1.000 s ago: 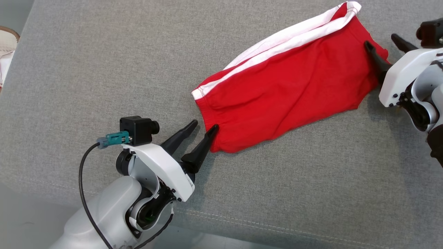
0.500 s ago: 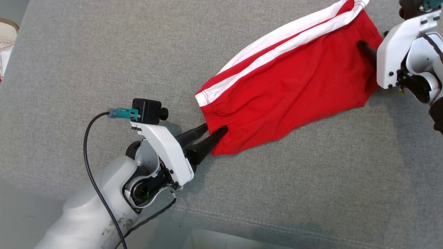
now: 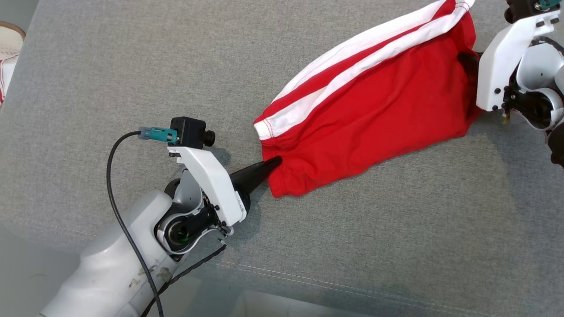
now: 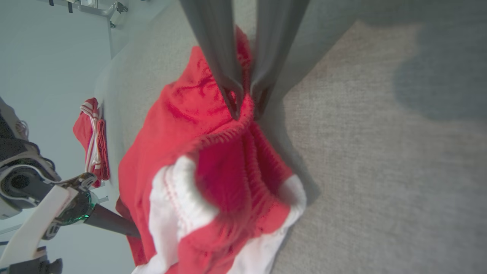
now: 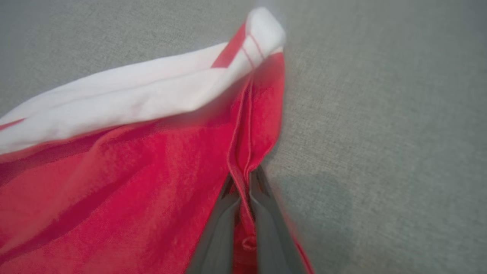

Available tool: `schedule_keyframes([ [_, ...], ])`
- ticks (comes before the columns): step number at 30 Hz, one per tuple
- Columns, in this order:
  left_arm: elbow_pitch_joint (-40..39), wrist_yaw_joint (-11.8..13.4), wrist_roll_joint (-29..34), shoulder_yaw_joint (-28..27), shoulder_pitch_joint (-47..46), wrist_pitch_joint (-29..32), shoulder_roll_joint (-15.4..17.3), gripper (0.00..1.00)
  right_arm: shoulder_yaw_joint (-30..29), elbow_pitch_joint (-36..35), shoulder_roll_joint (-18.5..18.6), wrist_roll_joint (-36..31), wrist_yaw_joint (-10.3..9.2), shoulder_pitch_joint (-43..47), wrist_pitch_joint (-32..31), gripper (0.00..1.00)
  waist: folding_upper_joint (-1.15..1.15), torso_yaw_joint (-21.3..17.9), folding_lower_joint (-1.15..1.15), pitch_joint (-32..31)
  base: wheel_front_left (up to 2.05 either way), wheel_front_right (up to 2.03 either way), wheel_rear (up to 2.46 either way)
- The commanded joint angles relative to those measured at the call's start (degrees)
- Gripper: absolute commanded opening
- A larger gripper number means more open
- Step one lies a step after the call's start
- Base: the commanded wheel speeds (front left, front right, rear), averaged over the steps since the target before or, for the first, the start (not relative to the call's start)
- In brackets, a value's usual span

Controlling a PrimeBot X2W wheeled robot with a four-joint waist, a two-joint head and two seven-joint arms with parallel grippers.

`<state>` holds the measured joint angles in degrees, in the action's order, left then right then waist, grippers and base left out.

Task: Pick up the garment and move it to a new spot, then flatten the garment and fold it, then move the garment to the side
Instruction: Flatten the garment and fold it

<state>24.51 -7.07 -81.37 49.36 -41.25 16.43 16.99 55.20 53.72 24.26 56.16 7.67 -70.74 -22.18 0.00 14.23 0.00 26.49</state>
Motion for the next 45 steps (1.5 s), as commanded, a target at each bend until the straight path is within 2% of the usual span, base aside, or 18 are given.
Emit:
schedule_keyframes([
  [1, -1.44, -0.35, -0.58, -1.79, 0.05, -0.08, 1.92, 0.00, -0.09, -1.06, 0.63, 1.05, -0.19, 3.27, 0.08, 0.00, 0.00, -0.20, 0.00, -0.12, 0.00, 0.00, 0.00],
  [9, -8.64, -0.40, -3.77, -3.10, 4.06, -0.06, 8.23, 0.00, -1.94, -11.38, 4.17, 8.06, -0.19, 8.90, 2.47, 0.00, 0.00, -2.80, 0.00, -0.96, 0.00, 0.00, 0.00],
  [17, -11.54, -0.41, -6.66, -5.94, 7.63, -0.65, 14.17, 0.00, -5.01, -26.05, 9.31, 9.92, -0.19, 18.72, 5.96, 0.00, 0.00, -6.69, 0.00, -2.10, 0.00, 0.00, 0.00],
  [19, -12.32, -0.41, -7.22, -6.37, 8.35, -0.34, 15.51, 0.00, -7.93, -31.21, 10.41, 10.52, -0.19, 23.97, 7.67, 0.00, 0.00, -8.03, 0.00, -2.60, 0.00, 0.00, 0.00],
  [23, -13.17, -0.41, -7.96, -7.16, 9.30, -0.15, 17.33, 0.00, -13.18, -36.43, 10.89, 9.71, -0.19, 31.54, 10.51, 0.00, 0.00, -9.87, 0.00, -3.37, 0.00, 0.00, 0.00],
  [26, -13.87, -0.41, -8.37, -7.52, 10.11, -0.07, 18.37, 0.00, -17.47, -39.60, 9.84, 8.78, -0.19, 37.81, 11.87, 0.00, 0.00, -10.90, 0.00, -4.07, 0.00, 0.00, 0.00],
  [32, -15.59, 0.56, -9.32, -7.84, 11.79, 0.29, 19.70, 0.00, -25.11, -44.34, 4.98, 4.47, -0.19, 48.01, 11.63, 0.00, 0.00, -12.48, 0.00, -5.18, 0.00, 0.00, 0.00],
  [40, -15.73, 1.71, -9.16, -7.94, 12.18, 0.06, 19.93, 0.00, -33.10, -44.26, -2.41, -6.44, -0.19, 52.15, 12.40, 0.00, 0.00, -12.96, 0.00, -6.08, 0.00, 0.00, 0.00],
  [41, -15.44, 1.72, -9.06, -7.92, 12.11, 0.01, 19.85, 0.19, -33.79, -44.13, -3.41, -7.65, -0.19, 52.35, 12.51, 0.00, 0.00, -12.97, 0.00, -6.20, 0.00, 0.00, 0.00],
  [42, -15.08, 1.74, -8.83, -8.07, 12.05, -0.42, 19.78, 0.76, -34.43, -43.81, -4.18, -8.98, -0.19, 52.51, 12.51, 0.00, 0.00, -12.99, 0.00, -6.34, 0.00, 0.00, 0.00],
  [43, -14.71, 1.68, -8.70, -8.23, 12.09, -0.95, 19.57, 1.00, -34.92, -43.31, -4.73, -10.66, -0.19, 52.61, 12.55, 0.00, 0.00, -13.02, 0.00, -6.64, 0.00, 0.00, 0.00],
  [45, -14.17, 1.59, -8.33, -8.24, 12.14, -1.56, 19.22, 1.00, -35.84, -42.50, -6.37, -12.32, -0.19, 52.90, 12.47, 0.00, 0.00, -12.96, 0.00, -7.06, 0.00, 0.00, 0.00],
])
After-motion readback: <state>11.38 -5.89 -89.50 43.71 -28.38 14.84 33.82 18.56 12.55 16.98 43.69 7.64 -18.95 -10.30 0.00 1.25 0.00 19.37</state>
